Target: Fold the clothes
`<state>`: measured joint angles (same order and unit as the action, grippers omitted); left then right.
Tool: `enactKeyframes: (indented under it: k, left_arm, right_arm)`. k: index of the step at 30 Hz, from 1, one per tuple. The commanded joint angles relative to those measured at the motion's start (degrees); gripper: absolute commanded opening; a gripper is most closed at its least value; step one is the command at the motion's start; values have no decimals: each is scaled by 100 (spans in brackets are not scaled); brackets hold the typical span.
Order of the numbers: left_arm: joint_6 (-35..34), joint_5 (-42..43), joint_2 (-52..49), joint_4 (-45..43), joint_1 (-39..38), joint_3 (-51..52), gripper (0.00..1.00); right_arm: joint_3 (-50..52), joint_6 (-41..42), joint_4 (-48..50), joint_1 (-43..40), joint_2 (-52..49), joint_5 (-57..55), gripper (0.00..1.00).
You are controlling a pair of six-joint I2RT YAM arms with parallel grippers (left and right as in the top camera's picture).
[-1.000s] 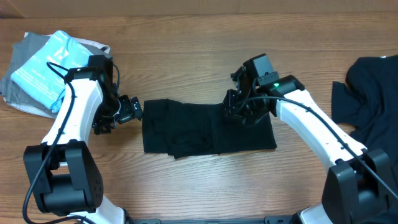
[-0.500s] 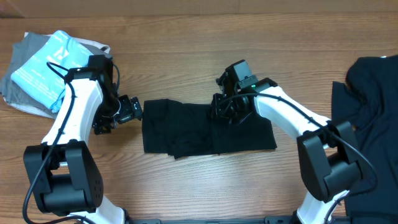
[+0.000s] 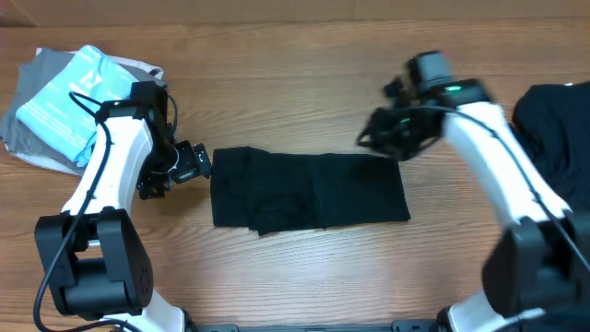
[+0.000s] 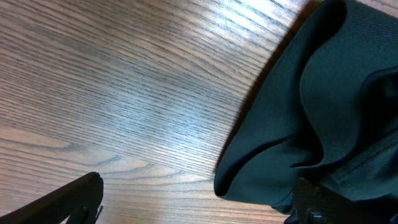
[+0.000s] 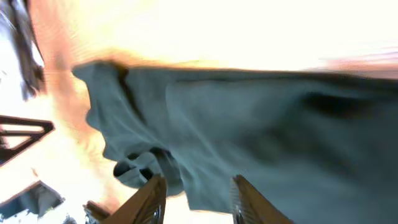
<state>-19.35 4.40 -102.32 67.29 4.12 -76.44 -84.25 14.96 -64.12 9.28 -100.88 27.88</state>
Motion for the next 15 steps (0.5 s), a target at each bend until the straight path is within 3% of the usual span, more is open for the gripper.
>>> enactKeyframes:
  k: [1,5,9,15]
  left_arm:
    - [2,-37,151,-7,-2,-96,100]
    - [2,-39,151,-7,0,-96,100]
    - [2,-39,151,-7,-2,-96,100]
    - [2,-37,151,-7,0,-96,100]
  right_arm:
    - [-149,-542,-625,-520,409,-710,41]
    - [22,-708,-1034,-949,382,-1287,55]
    - [501,-793,-734,-1137,374,-1261,56]
    - [1530,-791,531,-1154,367,-688,56]
